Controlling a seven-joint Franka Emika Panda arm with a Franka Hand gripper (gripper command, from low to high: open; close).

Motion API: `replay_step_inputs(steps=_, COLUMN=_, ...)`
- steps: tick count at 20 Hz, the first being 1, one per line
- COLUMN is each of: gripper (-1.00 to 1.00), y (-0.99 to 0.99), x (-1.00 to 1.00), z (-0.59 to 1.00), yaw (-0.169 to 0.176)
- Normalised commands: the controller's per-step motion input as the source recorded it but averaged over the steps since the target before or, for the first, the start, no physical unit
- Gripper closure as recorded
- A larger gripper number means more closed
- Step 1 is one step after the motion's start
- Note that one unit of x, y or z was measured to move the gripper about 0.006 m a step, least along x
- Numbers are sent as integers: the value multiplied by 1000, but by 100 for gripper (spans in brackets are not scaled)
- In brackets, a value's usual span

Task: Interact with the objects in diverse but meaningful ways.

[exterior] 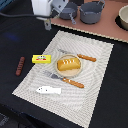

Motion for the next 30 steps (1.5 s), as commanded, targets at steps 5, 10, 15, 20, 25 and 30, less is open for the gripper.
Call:
replay_step_inputs(steps=5, gripper=-100, y=-509, x=29, z=-266, yaw=34)
replay_step_inputs(steps=10, gripper=-100, y=-99, x=0, z=-308, yaw=4)
replay_step_inputs(steps=15, gripper=-100, y=0, x=0, z=-319, yaw=0)
replay_step_inputs(steps=20, gripper=-100, y=-27, x=0, z=-353, yaw=0)
replay_step_inputs(steps=25, gripper=-100, y=-30, x=0, z=-377, yaw=0)
replay_step_inputs(steps=30, gripper=-100, y=-8, x=-7, z=-362, yaw=0)
